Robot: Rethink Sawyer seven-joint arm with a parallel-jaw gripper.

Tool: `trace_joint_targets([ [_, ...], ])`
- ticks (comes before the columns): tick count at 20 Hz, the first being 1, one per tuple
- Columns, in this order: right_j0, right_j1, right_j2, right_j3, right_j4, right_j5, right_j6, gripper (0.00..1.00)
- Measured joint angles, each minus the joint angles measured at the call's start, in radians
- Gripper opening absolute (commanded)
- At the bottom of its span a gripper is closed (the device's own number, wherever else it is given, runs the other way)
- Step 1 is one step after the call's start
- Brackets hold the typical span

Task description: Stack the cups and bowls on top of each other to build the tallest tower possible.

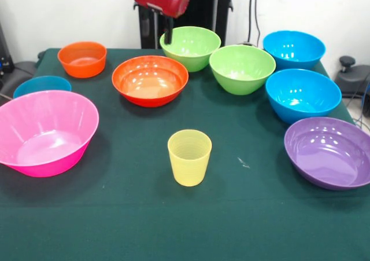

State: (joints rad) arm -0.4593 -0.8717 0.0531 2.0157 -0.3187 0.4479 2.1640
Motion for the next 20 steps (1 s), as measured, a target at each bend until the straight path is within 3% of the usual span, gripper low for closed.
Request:
trace_joint_targets([
  [4,-0.017,-0.034,-0.002,0.019,0.0,0.011,0.0,1.0],
  [10,-0.096,-0.064,0.016,0.06,0.006,0.011,0.0,1.0],
  [13,-0.162,-0.052,0.026,0.081,0.006,0.011,0.0,1.0],
  [20,-0.214,-0.002,0.026,0.083,0.006,0.011,0.0,1.0],
])
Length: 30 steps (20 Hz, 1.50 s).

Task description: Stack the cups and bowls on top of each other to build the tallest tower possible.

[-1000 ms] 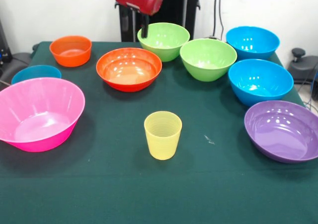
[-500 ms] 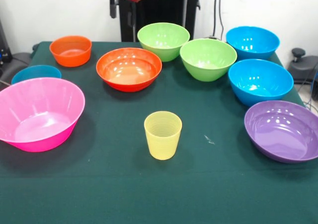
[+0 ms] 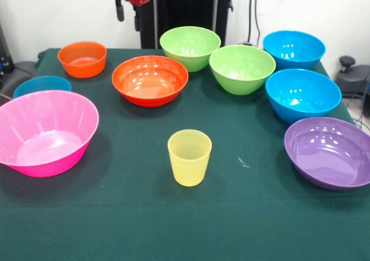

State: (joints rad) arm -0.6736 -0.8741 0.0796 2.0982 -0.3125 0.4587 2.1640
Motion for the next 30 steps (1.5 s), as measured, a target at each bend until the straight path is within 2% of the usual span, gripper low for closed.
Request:
trace_joint_targets([
  [12,-0.053,0.147,0.004,-0.001,-0.054,-0.054,0.0,1.0],
  [16,-0.064,0.164,0.01,-0.001,-0.069,-0.069,0.0,1.0],
  [25,-0.086,0.16,0.023,-0.001,-0.175,-0.077,0.0,1.0],
  [30,-0.107,0.16,0.038,-0.001,-0.212,-0.092,0.0,1.0],
])
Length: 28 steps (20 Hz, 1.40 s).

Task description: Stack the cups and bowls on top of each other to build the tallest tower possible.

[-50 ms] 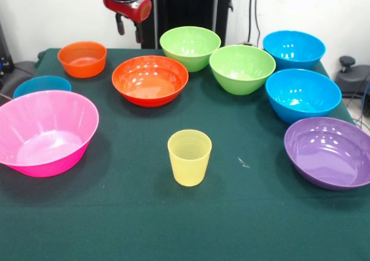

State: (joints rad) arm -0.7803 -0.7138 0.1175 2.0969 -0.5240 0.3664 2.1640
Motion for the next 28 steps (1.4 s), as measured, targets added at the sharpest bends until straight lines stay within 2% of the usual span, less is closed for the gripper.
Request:
trace_joint_targets([
  [11,-0.072,0.026,0.039,-0.012,-0.083,-0.05,0.0,1.0],
  [28,-0.123,0.041,0.12,-0.024,-0.115,-0.052,0.0,1.0],
])
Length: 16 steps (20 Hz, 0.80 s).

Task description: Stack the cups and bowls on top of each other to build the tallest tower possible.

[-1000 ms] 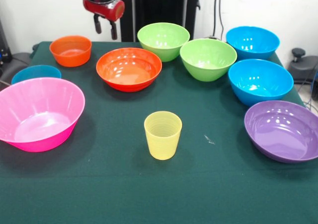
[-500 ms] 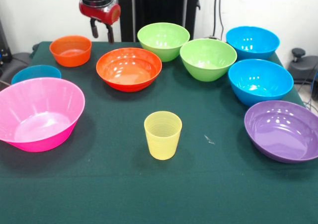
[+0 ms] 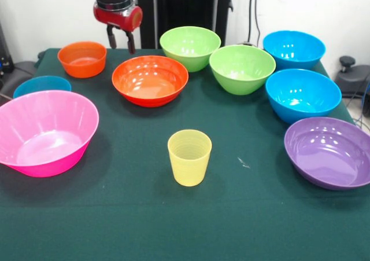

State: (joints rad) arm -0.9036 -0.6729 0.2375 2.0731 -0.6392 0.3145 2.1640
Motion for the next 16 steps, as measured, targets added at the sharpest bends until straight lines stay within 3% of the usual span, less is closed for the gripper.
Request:
trace_joint_targets([
  [8,-0.019,-0.011,0.031,0.0,-0.018,0.0,0.0,1.0],
  [16,-0.023,-0.08,0.046,-0.007,-0.03,0.017,0.0,1.0],
])
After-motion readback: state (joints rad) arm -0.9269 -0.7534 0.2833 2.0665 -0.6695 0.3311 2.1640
